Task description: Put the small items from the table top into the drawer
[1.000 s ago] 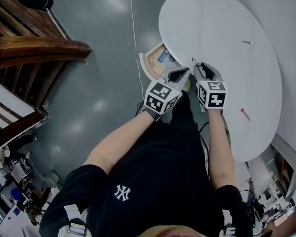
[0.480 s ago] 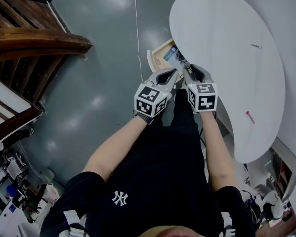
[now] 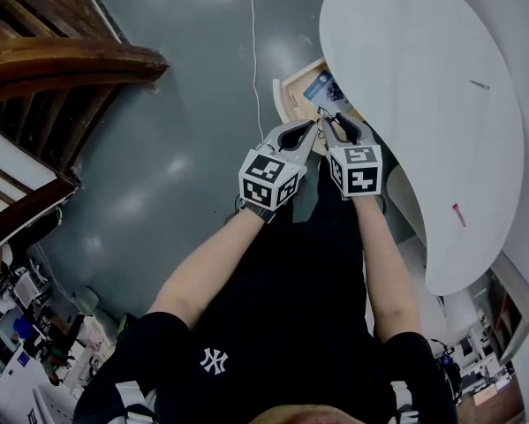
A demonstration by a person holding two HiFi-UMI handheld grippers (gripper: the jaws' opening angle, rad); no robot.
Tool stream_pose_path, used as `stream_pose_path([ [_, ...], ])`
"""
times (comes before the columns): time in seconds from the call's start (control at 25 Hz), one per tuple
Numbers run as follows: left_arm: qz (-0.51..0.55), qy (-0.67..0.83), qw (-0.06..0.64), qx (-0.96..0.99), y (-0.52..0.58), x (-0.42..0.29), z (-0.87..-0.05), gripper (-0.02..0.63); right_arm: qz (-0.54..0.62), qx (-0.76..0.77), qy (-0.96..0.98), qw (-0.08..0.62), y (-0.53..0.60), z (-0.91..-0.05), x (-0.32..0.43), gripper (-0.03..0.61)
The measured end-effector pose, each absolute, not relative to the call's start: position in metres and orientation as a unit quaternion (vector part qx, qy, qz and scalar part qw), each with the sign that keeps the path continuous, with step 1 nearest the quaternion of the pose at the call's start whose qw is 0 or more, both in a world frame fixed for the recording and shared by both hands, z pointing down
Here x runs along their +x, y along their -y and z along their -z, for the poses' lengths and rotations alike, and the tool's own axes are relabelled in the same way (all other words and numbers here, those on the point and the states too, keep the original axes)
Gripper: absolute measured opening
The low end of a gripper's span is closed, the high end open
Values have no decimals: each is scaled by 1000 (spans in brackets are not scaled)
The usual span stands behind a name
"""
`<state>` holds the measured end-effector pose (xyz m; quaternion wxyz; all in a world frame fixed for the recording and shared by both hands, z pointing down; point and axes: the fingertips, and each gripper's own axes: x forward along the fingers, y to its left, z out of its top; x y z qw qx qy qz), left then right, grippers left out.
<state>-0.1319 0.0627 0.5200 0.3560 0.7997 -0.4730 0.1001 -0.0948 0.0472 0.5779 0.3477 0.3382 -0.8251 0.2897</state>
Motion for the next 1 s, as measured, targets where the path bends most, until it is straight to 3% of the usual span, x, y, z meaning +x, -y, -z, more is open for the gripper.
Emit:
stream_pose_path([
  [1.0, -81, 495, 368, 783, -27, -159, -590, 0, -292, 299, 813, 405, -20, -699, -126, 135],
])
